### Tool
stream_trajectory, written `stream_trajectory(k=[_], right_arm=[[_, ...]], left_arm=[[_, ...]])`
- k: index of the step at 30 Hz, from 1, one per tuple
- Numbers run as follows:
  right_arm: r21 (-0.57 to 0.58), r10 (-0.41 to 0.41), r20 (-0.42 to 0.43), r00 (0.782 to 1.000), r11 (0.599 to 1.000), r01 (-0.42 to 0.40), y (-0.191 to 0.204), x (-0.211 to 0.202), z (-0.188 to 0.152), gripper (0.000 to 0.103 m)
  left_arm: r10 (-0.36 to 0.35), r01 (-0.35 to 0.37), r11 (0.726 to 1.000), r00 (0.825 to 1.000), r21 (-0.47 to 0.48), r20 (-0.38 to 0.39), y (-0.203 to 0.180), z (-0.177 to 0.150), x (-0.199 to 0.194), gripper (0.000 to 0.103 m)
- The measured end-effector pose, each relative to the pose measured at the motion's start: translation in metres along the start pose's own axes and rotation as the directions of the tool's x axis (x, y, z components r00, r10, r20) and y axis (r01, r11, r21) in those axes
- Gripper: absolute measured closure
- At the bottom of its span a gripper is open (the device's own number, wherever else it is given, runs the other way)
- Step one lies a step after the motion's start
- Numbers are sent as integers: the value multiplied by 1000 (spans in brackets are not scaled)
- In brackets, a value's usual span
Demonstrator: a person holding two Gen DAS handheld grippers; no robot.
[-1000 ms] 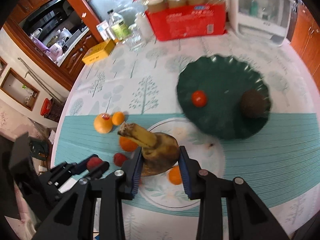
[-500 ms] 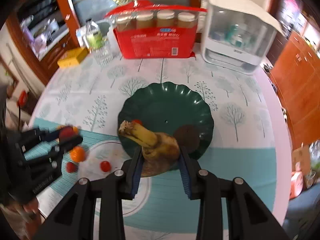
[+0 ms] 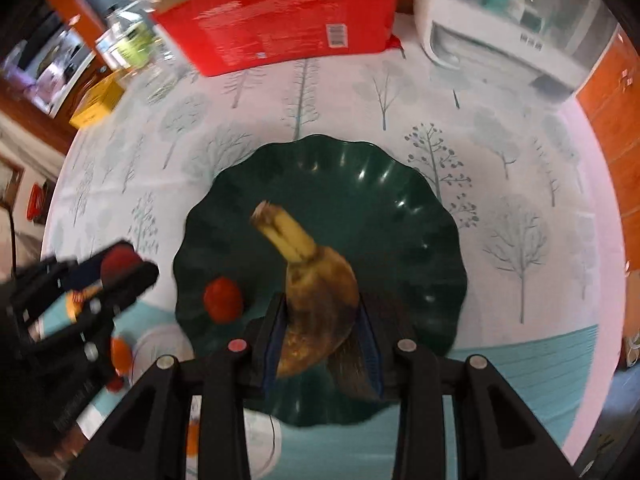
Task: Organize fruits
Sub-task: 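Place the banana and lychee on the green plate and open both grippers, then move both tools back toward the remaining fruit on the placemat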
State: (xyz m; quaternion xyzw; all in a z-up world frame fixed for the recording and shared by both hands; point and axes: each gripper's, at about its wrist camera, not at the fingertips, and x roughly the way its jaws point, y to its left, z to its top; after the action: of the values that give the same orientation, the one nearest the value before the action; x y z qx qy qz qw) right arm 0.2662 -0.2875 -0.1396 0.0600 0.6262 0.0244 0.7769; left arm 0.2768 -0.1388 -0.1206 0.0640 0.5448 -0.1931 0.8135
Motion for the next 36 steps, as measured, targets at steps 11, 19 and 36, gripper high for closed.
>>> stream_trajectory(k=[11,19,36], right_arm=[[30,34,-10,999,999,-34,-10,35,10,60],[25,38,30,999,999,-39,-16,24,4,56],[-15,15,148,989,1000,-13,-4,-36,-22,57]], left_arm=[[-12,10,999,998,-35,-63,-9,3,49,77],[-2,-1,999,998,-40,-68,-9,4,50,58],[1,-1,1000,1000,-27,21,-1,-17,-23,49]])
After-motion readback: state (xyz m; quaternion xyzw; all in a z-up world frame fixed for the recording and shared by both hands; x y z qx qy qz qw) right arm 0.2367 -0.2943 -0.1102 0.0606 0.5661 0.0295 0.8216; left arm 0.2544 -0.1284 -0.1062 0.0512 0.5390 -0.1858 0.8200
